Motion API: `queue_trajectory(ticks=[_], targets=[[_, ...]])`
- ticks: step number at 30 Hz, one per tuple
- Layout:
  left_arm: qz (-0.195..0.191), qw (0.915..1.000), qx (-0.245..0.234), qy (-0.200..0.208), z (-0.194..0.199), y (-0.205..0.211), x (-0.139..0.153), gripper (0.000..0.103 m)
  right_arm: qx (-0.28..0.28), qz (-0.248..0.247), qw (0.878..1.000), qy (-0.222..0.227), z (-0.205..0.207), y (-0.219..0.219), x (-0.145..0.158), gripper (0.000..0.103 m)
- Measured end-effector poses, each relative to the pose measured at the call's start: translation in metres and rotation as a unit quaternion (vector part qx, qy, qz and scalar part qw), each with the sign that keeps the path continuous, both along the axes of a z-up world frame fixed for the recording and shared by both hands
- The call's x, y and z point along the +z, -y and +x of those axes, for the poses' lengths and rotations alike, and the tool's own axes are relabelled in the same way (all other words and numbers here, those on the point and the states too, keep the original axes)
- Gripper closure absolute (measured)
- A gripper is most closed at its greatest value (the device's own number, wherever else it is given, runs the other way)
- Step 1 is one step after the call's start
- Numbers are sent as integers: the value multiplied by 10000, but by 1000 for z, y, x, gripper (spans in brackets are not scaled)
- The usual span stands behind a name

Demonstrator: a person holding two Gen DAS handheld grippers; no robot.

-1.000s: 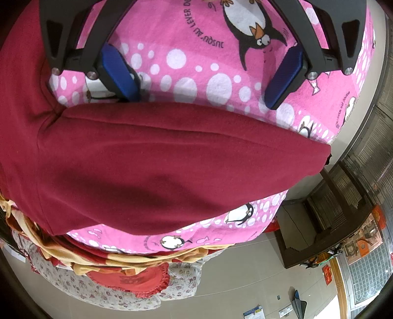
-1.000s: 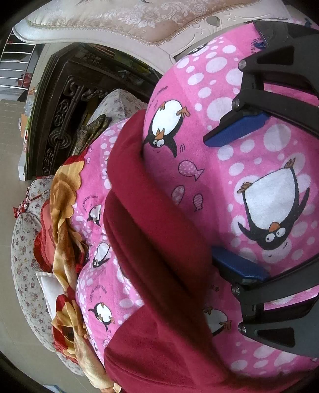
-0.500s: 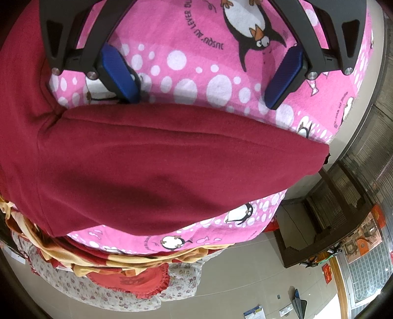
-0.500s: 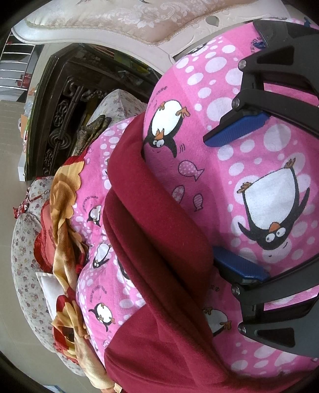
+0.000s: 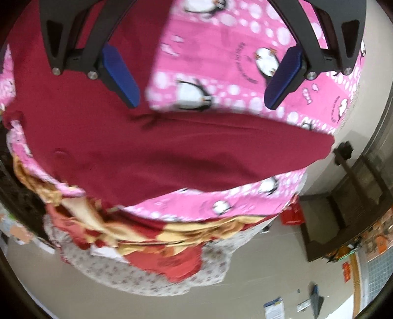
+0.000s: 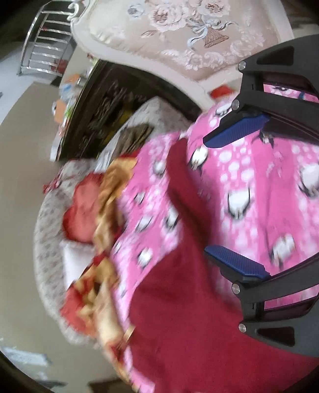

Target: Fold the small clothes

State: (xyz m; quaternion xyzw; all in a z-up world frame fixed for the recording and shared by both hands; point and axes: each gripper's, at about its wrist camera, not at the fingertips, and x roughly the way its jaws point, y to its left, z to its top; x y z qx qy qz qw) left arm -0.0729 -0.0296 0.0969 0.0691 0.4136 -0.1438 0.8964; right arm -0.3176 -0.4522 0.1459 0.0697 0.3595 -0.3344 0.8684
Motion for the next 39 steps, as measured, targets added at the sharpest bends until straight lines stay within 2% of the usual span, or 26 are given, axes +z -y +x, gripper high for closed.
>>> queue_trajectory(ticks=[3,6,9,13,16,21,34,39], targets=[[90,9998,-204,-8,-15,17,9,0,346,497,9981,77,11,-22,24,19],[173,9991,-377,83,-29,32,18,0,737,716,9945,208,29,-52,44,18],[150,9984,-537,106,-38,42,26,0,1068,767,9907,356,41,-87,56,18],[48,9976,-671,140,-48,48,37,0,1476,1126,9823,240,67,-118,59,19],[11,9973,-716,167,-52,51,40,0,1637,1120,9801,129,85,-136,56,19],[-43,9973,-717,157,-51,57,40,0,1662,1031,9804,223,108,-153,42,18],[-18,9969,-776,96,-38,72,27,0,1323,968,9865,71,152,-153,-2,18],[-212,9971,-729,-91,-29,73,17,0,1262,855,9883,22,160,-154,-12,18]])
